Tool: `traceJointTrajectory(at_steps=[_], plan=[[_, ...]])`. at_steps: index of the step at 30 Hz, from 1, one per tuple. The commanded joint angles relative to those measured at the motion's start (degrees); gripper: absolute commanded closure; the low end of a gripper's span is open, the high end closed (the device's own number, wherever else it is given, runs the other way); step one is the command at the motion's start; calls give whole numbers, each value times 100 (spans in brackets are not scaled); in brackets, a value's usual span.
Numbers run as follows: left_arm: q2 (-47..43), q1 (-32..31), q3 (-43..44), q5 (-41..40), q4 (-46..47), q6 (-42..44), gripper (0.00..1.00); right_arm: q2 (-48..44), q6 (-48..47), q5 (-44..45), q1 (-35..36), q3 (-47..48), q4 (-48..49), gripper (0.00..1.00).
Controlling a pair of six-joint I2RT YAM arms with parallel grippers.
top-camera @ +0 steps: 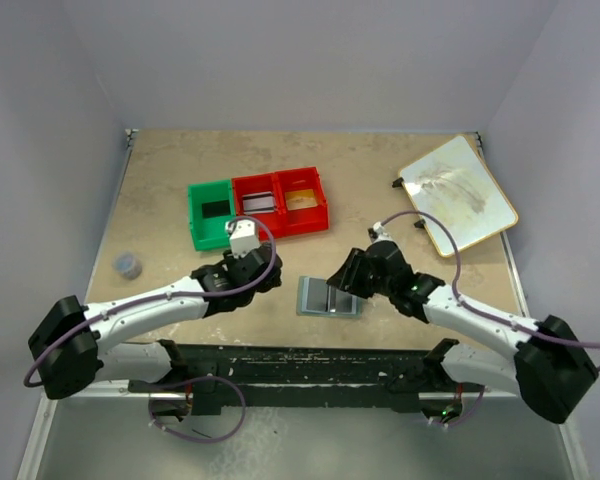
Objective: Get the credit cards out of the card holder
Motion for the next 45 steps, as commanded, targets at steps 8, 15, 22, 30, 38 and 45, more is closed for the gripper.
traceJointTrajectory(at_steps=[8,15,22,30,38,45], plan=[[920,9,486,2076,1478,889,50,1197,704,-1635,-316,-1000,2995,61],[1485,9,826,2736,1684,1240,67,1328,695,-1605,-507,-1189,3023,63],[2017,9,1015,3292,1886,1388,71,1697,772,-1603,-552,-1250,3122,65],[2624,-8,1159,3218,1513,1441,83,1976,857,-1714,-568,-1475,3625,71],[2784,-23,1065,3014,1356,1550,95,1980,922,-1828,-580,-1573,3993,74],[2907,-116,882,2991,1439,1534,99,2233,637,-1980,-576,-1388,3856,71]])
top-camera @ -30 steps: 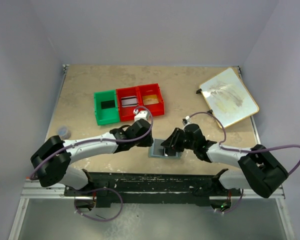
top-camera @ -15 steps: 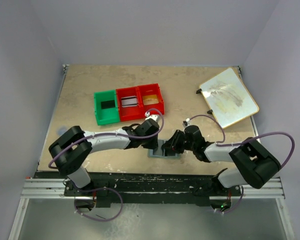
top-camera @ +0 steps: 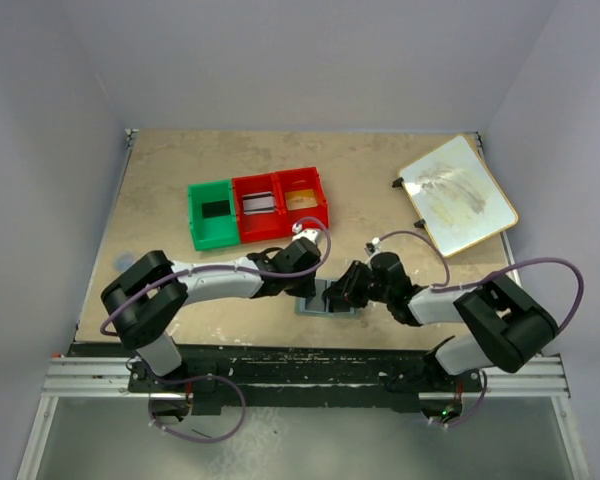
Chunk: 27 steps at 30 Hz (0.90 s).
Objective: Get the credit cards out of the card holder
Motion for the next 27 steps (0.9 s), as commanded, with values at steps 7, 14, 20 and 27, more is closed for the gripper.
traceJointTrajectory(at_steps=[7,14,20,27], plan=[[-58,-160,-317,-634,-271,-17,100,290,-583,344,9,543,-937,100],[-562,-158,-241,-1416,-662,-32,96,-44,-531,357,13,462,-1059,100],[-463,-159,-194,-1032,-410,140,92,-2,-518,7,7,402,-699,97],[-627,-159,-186,-758,-104,194,85,73,-255,-229,6,178,20,77]])
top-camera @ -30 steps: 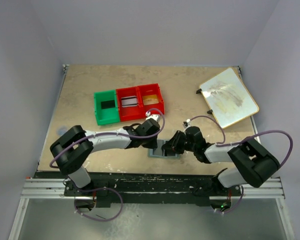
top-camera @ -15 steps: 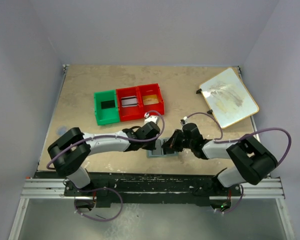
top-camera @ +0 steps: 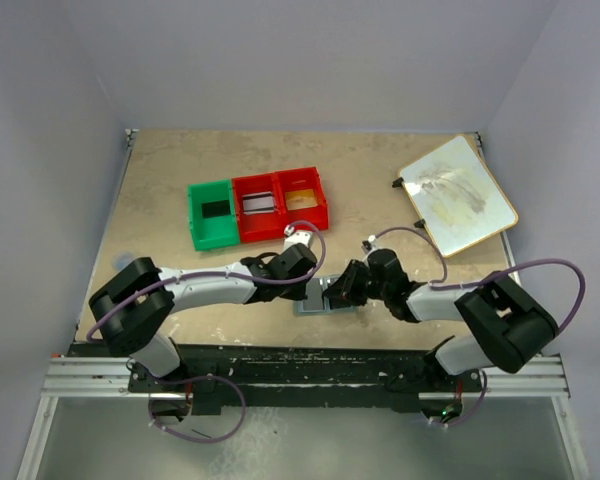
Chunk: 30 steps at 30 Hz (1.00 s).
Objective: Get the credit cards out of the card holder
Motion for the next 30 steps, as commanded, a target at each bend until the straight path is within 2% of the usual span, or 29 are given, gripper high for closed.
traceJointTrajectory(at_steps=[1,7,11,14,18,25,30], plan=[[-213,6,61,117,283,185,85,72,117,-239,19,-139,556,76],[303,6,150,223,94,205,84,442,52,-405,19,-27,694,76],[505,-22,-52,276,216,156,91,605,196,-509,24,-146,1117,81],[507,-50,-209,390,332,171,99,673,377,-603,18,-284,1522,78],[540,-113,-264,326,257,211,100,746,381,-524,20,-267,1780,77],[469,-221,-318,163,184,131,100,570,563,-400,21,-311,1687,100],[463,-231,-295,-179,-33,64,100,-22,589,-59,11,-343,1121,100]])
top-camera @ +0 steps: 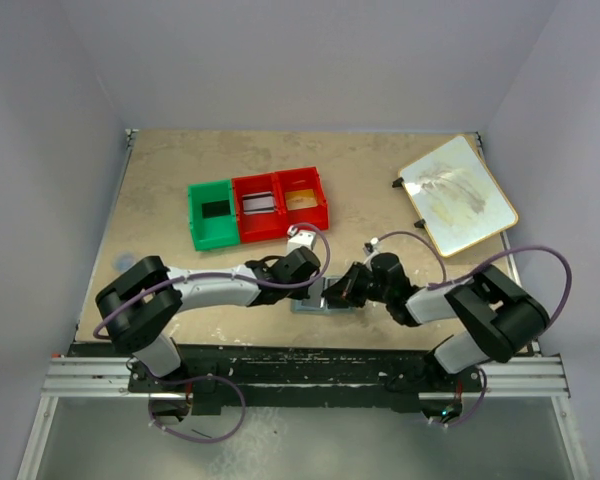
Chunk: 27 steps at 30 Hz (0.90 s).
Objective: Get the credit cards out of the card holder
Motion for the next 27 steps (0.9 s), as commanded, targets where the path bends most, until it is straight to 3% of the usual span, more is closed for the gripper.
traceJointTrajectory(at_steps=[1,7,15,21,27], plan=[[240,-108,-216,-22,-494,-45,100,-675,138,352,48,-19,-371,100],[226,-109,-218,-146,-527,-37,100,-1363,152,543,-102,-339,-818,100],[231,-109,-128,-117,-482,-28,100,-1513,112,413,-194,-405,-936,100],[-73,-112,-126,-312,-560,-57,100,-2026,-154,865,-215,-239,-1995,100],[-342,-109,-83,-441,-569,-106,100,-2087,-821,183,-541,-133,-2207,100]])
